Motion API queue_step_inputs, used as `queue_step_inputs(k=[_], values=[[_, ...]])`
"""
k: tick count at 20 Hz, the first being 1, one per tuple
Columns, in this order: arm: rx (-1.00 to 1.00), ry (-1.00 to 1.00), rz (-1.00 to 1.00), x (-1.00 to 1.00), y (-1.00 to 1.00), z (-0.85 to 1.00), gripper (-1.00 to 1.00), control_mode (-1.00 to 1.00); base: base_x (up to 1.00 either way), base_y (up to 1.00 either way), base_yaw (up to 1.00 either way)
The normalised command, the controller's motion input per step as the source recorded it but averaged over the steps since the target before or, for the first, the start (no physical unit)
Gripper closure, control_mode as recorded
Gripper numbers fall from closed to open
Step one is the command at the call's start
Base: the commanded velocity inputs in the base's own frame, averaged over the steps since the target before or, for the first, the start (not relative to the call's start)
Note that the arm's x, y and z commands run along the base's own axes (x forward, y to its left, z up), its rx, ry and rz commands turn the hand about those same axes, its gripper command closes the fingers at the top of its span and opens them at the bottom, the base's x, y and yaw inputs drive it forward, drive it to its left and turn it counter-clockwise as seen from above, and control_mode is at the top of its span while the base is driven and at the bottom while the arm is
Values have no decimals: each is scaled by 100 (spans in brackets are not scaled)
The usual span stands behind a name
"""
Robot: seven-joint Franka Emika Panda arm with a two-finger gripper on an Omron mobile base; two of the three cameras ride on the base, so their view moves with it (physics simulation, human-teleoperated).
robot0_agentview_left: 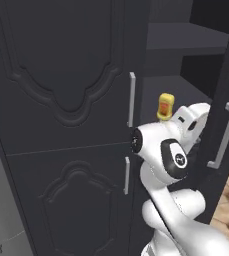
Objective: The dining table condiment station is running low on mustard. Refill the condiment station by opening the cabinet and taking the mustard from the cabinet and placing it on the dining table.
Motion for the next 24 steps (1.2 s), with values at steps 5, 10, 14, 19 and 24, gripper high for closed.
queue_step_inputs(k=[5, 10, 14, 19, 24], values=[[0, -9, -19, -73, -72, 0, -100, -100, 0, 0, 0], [0, -19, -18, -94, -77, 0, -100, -100, 0, 0, 0], [0, -22, -18, -100, -79, 0, -100, -100, 0, 0, 0], [0, -23, -17, -91, -84, 0, -100, -100, 0, 0, 0], [0, -18, -9, -51, -97, 0, -100, -100, 0, 0, 0]])
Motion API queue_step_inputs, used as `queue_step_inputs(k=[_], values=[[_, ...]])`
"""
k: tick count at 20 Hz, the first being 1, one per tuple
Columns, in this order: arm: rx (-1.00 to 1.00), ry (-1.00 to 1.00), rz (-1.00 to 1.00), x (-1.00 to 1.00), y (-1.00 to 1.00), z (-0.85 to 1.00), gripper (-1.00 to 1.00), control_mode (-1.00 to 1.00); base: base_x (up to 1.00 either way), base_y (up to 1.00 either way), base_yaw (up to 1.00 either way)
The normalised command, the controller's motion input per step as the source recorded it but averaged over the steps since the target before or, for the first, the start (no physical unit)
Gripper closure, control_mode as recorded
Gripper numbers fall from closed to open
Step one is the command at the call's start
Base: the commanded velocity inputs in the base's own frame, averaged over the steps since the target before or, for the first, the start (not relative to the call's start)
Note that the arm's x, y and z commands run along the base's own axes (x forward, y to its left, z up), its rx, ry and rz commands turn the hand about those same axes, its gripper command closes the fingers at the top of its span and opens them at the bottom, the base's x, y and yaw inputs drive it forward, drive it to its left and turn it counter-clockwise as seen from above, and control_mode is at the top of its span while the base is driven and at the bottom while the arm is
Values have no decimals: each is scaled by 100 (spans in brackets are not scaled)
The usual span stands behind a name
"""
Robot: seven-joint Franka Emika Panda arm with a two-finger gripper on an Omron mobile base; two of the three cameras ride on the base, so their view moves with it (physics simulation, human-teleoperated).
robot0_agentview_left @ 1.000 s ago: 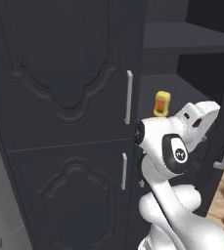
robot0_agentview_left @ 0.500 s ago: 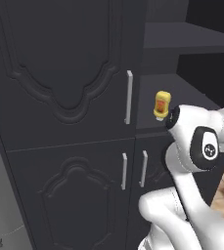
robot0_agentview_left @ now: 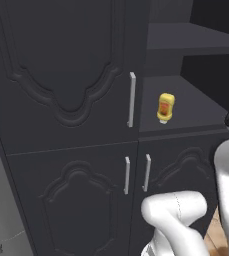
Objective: The dining table condiment station is running low on mustard. Refill the condiment station by opening the cabinet and taking the mustard from the cabinet and placing it on the dining table.
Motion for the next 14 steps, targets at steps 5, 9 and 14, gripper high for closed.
queue_step_inputs(k=[5, 9, 14], values=[[3, -8, -1, -8, -96, 0, -100, -100, 0, 0, 0], [6, -2, 1, 19, -64, 0, -100, -100, 0, 0, 0], [3, 0, 3, 24, -36, 0, -100, -100, 0, 0, 0]])
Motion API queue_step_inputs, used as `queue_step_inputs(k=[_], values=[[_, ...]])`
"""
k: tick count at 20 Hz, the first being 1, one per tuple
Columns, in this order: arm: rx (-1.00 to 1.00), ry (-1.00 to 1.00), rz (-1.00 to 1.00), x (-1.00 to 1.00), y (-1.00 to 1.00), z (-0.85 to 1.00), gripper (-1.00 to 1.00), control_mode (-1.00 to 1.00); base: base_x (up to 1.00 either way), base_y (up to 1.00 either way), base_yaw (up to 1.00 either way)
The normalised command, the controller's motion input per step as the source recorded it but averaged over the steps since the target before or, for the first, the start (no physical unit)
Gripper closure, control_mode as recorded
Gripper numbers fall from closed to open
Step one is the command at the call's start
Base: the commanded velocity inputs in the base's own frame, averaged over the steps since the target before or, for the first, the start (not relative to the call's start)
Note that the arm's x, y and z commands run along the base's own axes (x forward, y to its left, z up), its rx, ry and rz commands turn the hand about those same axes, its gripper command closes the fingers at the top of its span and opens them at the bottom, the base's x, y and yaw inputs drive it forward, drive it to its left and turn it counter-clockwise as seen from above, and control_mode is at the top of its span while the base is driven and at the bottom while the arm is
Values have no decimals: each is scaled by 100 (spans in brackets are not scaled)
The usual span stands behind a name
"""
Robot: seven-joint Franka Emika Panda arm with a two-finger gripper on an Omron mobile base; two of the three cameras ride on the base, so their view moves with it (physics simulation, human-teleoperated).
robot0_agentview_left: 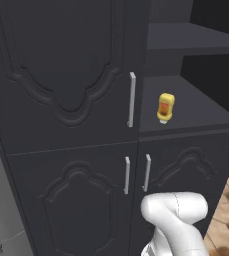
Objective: The dining table condiment station is running low on mustard. Refill the condiment station by opening the cabinet and taking the mustard from the cabinet and placing it on the dining table.
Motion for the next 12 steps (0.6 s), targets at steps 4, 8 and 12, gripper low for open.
queue_step_inputs(k=[4, 8, 12], values=[[-2, -11, 8, -21, 15, 0, -100, -100, 0, 0, 0], [-4, -23, 22, -75, 69, -14, -100, -100, 0, 0, 0], [4, -18, 16, -16, 79, -12, -100, -100, 0, 0, 0]])
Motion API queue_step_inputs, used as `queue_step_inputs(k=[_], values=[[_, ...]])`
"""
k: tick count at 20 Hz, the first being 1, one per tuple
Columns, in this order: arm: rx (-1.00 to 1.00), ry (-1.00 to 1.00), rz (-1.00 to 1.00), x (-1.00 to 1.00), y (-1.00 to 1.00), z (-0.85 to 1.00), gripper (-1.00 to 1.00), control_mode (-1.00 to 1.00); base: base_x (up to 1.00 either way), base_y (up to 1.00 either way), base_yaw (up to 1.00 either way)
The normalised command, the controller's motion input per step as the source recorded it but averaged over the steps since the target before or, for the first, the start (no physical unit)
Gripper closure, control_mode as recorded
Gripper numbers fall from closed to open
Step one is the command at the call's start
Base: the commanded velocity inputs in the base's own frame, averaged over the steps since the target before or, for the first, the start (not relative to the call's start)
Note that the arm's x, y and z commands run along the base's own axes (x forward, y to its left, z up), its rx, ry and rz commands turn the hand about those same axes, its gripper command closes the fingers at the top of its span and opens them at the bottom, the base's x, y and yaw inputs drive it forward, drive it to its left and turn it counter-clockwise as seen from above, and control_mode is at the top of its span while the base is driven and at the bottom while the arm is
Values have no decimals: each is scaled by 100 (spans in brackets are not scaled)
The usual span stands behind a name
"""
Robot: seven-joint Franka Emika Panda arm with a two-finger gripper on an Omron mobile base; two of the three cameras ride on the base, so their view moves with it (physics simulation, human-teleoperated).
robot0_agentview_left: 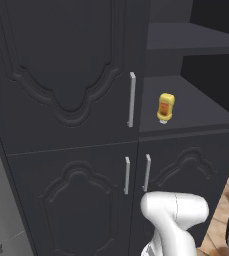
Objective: The dining table condiment station is running low on mustard. Refill the condiment station by opening the cabinet and taking the mustard from the cabinet and placing it on the dining table.
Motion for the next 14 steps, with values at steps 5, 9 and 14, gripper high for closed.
queue_step_inputs(k=[5, 9, 14], values=[[10, -3, 17, 36, 93, -7, -100, -100, 0, 0, 0], [8, 0, 22, 63, 76, 0, -100, -100, 0, 0, 0], [11, -3, 31, 43, 35, -7, -100, -100, 0, 0, 0]])
